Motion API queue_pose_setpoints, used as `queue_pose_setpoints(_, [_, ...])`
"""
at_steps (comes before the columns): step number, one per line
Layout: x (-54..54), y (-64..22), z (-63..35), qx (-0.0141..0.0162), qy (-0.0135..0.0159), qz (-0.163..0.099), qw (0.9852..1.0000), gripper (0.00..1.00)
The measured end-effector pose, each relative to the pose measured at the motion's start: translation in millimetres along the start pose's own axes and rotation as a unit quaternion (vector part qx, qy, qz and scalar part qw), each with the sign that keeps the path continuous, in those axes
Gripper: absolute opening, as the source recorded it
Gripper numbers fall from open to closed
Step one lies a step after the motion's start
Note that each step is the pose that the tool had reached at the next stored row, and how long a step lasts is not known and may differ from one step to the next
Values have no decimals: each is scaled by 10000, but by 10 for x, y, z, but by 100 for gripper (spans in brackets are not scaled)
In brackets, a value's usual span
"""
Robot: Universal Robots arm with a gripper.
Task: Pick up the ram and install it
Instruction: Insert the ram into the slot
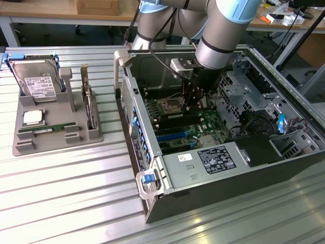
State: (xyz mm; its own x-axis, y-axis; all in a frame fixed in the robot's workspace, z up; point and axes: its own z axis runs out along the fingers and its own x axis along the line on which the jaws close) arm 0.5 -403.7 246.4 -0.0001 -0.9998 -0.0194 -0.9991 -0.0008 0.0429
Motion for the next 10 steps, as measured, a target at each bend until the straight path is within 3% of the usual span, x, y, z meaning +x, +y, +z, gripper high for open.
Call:
queue_pose_setpoints(5, [116,1,-1,2,0,80,10000,12])
queue_pose_setpoints(7, [124,0,2,2,23,81,10000,12])
queue_pose_setpoints(9, [127,-1,8,2,67,82,9999,12])
queue_pose_setpoints(10, [127,-1,21,2,126,85,9999,12])
